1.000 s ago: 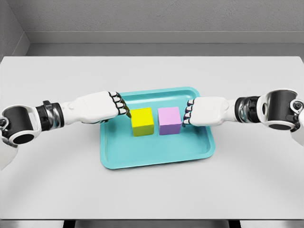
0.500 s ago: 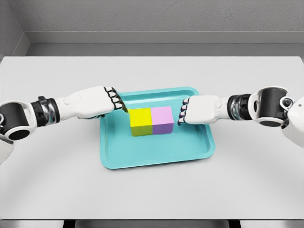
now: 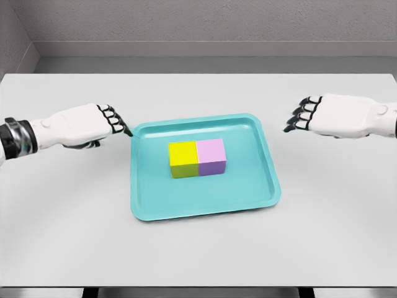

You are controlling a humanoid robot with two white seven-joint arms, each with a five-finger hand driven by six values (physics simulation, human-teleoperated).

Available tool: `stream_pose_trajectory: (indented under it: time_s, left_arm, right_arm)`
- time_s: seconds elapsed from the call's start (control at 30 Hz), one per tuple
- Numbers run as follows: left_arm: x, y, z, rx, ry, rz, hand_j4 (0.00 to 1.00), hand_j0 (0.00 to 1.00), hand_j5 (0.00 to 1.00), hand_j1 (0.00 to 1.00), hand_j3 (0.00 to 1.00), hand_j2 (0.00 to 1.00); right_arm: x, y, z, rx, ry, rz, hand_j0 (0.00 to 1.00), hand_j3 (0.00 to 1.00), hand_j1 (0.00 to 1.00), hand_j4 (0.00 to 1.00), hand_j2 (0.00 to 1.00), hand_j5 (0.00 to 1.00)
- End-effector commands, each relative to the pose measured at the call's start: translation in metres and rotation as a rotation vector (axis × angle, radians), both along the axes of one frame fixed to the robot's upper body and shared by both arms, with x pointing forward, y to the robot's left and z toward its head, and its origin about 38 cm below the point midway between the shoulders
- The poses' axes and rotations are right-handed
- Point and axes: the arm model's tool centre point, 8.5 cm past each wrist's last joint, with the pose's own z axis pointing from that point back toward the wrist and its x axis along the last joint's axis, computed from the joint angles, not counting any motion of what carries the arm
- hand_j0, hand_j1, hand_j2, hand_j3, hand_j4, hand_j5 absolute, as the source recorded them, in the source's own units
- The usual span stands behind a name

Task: Push two cubes

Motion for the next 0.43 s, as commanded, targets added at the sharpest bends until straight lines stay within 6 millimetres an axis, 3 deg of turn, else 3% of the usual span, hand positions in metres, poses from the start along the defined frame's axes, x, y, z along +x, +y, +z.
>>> stream_pose_trajectory:
  time_s: [0.0,0.07,0.2,0.4]
  left_arm:
    - [-0.002,0.024,0.014,-0.006,0.008,0.037,1.0,1.0,1.0,1.0,1.0,1.0]
    - [-0.001,0.04,0.019,-0.017,0.016,0.071,1.0,1.0,1.0,1.0,1.0,1.0]
    - [-0.001,0.073,0.032,0.028,0.004,0.142,1.0,1.0,1.0,1.0,1.0,1.0]
    - [-0.001,0.085,0.029,0.039,0.017,0.175,1.0,1.0,1.0,1.0,1.0,1.0]
  right_arm:
    - [-0.002,-0.024,0.054,0.085,-0.096,-0.053,1.0,1.0,1.0,1.0,1.0,1.0]
    - [-0.008,-0.033,0.035,0.125,-0.039,-0.084,1.0,1.0,1.0,1.0,1.0,1.0]
    - [-0.009,-0.038,0.018,0.142,0.007,-0.107,1.0,1.0,1.0,1.0,1.0,1.0]
    - [-0.009,-0.034,0.015,0.158,0.009,-0.1,1.0,1.0,1.0,1.0,1.0,1.0]
